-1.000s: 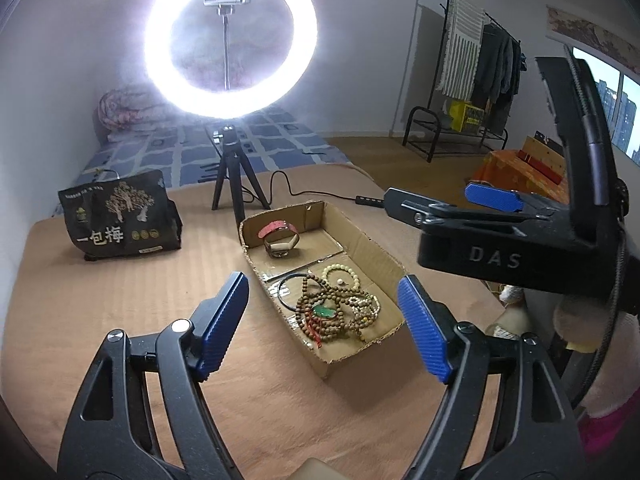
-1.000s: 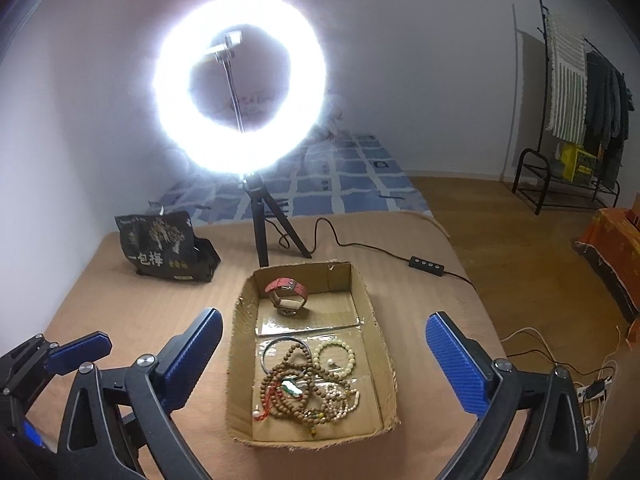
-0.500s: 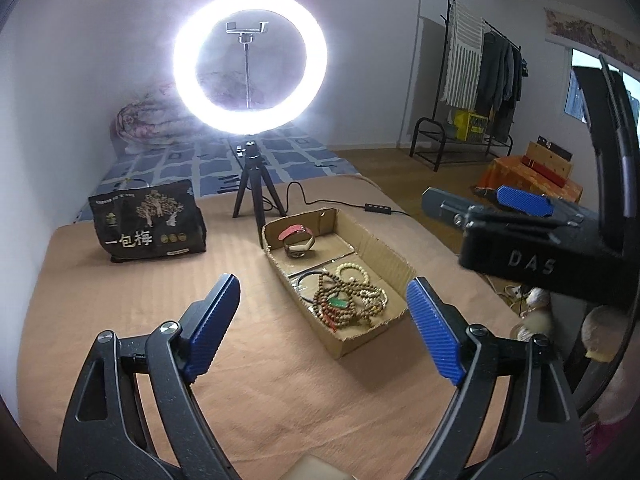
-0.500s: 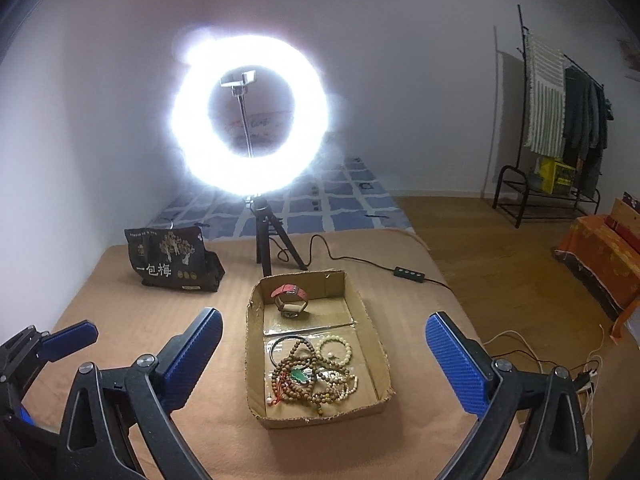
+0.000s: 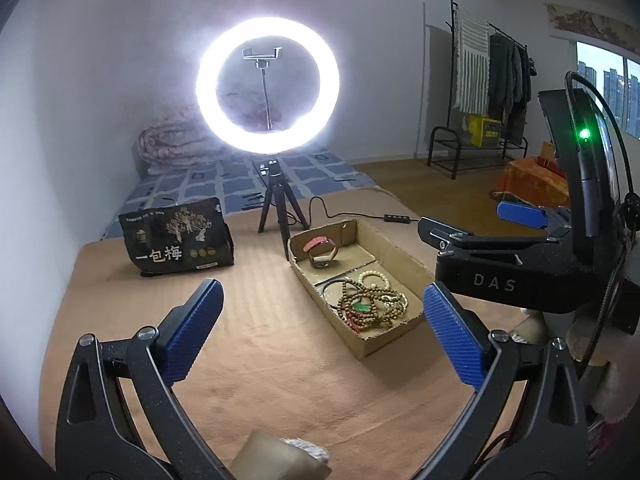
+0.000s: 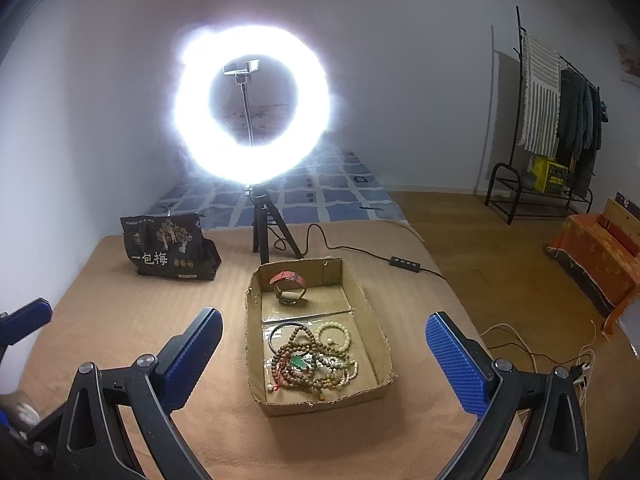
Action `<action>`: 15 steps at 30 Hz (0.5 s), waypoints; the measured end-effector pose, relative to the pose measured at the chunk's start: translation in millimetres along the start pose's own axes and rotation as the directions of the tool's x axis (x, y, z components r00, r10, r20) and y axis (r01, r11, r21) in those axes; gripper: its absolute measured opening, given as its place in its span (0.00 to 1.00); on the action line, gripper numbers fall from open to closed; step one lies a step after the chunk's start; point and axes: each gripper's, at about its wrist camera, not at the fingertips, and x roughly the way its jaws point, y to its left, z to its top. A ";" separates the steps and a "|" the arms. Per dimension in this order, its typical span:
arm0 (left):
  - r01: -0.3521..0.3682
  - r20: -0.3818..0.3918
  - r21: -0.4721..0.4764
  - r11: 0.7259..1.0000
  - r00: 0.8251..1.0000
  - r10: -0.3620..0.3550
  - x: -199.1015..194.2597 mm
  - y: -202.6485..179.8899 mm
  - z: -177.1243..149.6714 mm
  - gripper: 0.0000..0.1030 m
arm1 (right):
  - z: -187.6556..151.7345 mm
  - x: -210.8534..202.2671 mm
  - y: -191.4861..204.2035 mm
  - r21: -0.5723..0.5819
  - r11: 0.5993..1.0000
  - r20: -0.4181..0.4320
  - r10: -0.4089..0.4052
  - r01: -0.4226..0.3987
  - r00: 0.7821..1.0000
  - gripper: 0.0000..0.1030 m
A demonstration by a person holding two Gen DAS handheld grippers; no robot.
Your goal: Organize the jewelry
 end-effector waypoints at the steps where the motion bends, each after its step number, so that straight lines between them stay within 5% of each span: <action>1: -0.006 -0.002 0.003 1.000 1.000 0.006 0.5 -0.5 0.4 0.99 | -0.1 0.1 -0.5 0.004 1.000 0.000 0.000 0.000 1.000 1.00; 15: -0.051 -0.026 0.008 0.999 0.998 0.051 5.0 -0.4 -1.1 0.99 | 0.2 6.1 -10.7 0.055 0.998 -0.010 -0.009 0.009 1.000 1.00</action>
